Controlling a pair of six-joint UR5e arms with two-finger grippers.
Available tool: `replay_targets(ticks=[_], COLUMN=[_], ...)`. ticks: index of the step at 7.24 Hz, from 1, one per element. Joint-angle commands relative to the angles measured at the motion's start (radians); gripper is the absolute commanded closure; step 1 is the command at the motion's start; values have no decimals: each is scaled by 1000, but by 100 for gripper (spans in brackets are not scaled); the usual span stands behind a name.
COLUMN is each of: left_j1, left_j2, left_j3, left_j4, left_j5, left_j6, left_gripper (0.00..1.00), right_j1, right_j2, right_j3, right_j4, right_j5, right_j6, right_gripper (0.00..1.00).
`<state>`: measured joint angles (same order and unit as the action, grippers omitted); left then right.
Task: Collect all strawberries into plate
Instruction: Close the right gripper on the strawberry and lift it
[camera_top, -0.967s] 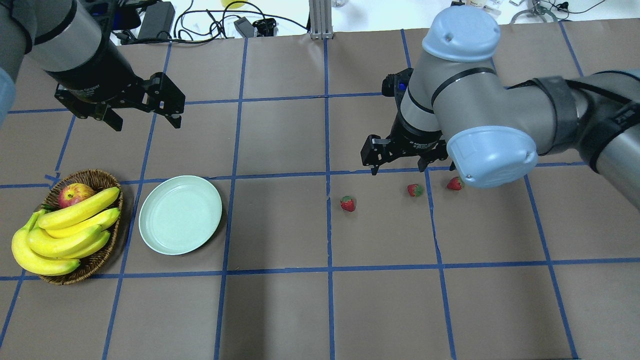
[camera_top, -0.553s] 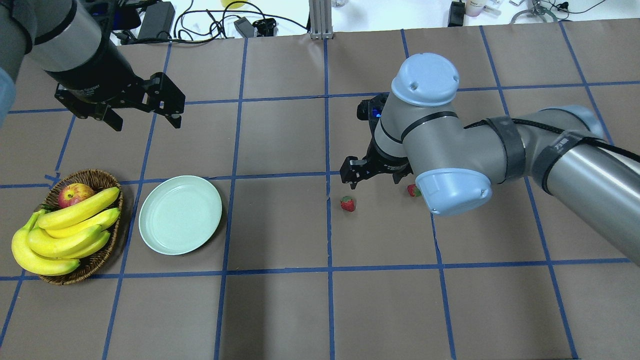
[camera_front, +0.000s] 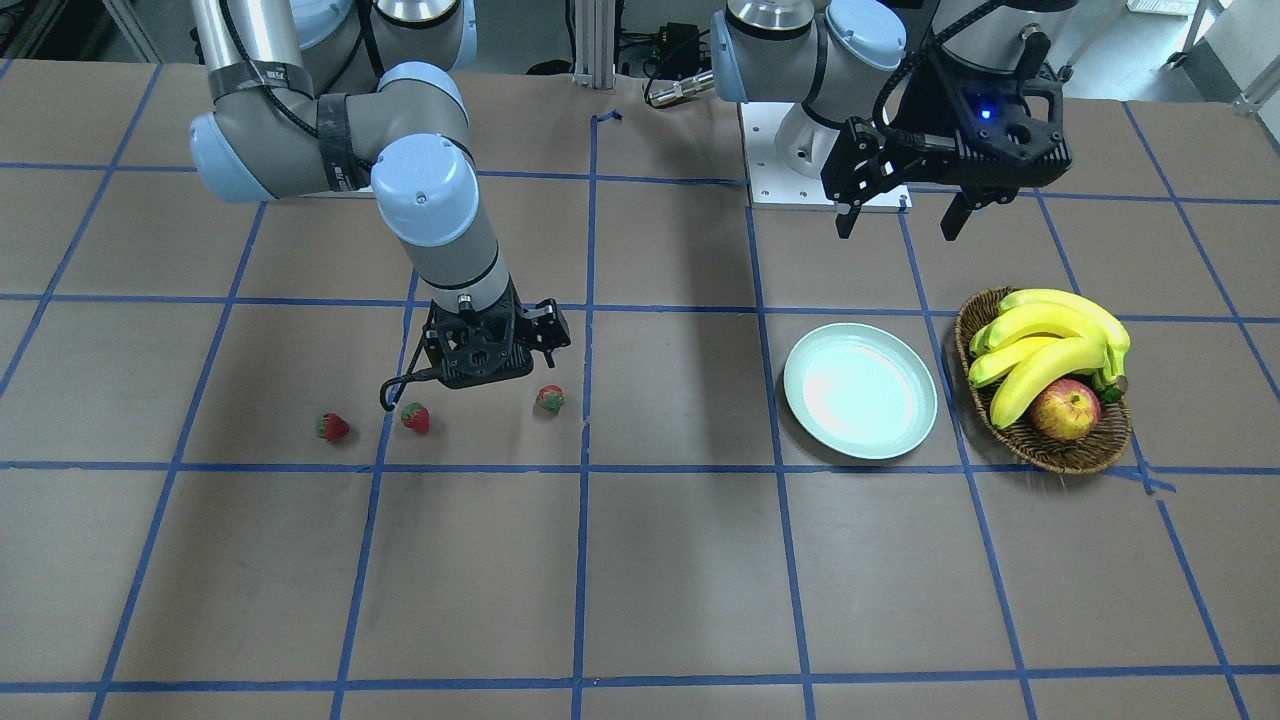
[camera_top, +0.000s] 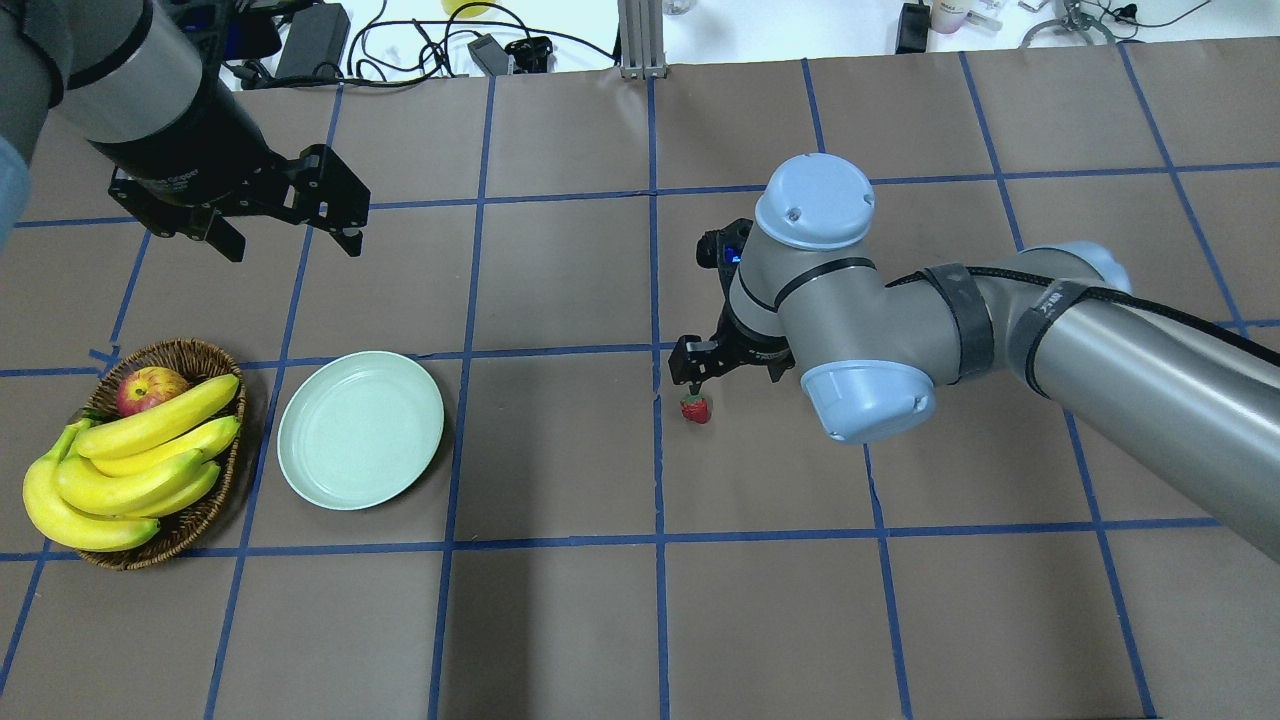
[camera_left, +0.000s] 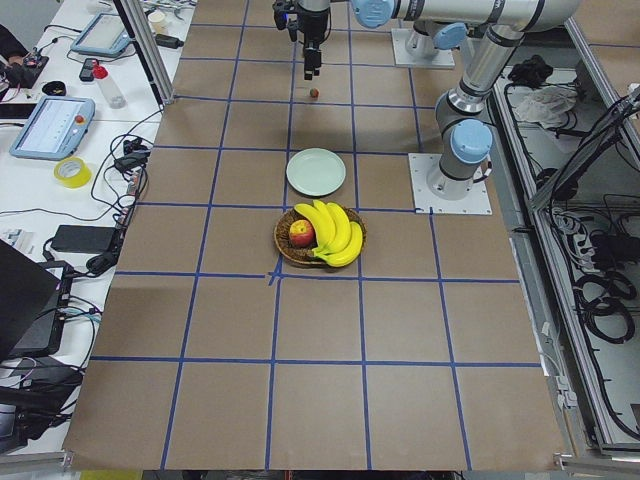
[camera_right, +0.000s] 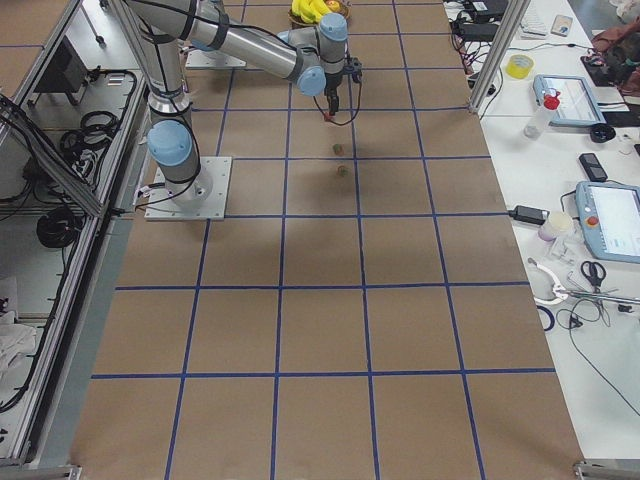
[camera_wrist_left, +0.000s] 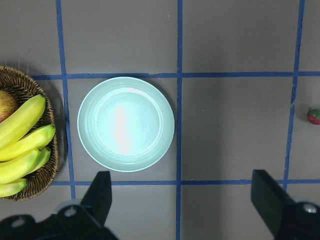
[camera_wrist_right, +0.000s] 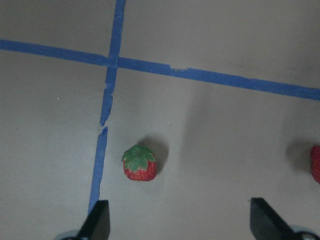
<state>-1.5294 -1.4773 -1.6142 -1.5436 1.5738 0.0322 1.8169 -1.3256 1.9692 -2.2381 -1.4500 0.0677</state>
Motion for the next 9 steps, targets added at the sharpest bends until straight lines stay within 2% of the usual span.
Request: replay_targets(ticks=[1, 6, 8, 9], left_j1=[0, 0, 0, 0], left_j2=[0, 2, 2, 2], left_j3=[0, -1, -1, -1], left_j4=[0, -1, -3, -3], left_j5=[0, 0, 0, 2], left_j6=[0, 0, 0, 0], left_gripper=[0, 0, 0, 0], right_j1=[31, 35, 41, 41], right_j2=[49, 111, 118, 121], right_j3=[0, 7, 7, 7], right_j4=[-61, -87, -94, -92], right_j5=[-15, -10, 0, 2], right_j6=[-9, -45, -43, -43], right_gripper=[0, 0, 11, 12])
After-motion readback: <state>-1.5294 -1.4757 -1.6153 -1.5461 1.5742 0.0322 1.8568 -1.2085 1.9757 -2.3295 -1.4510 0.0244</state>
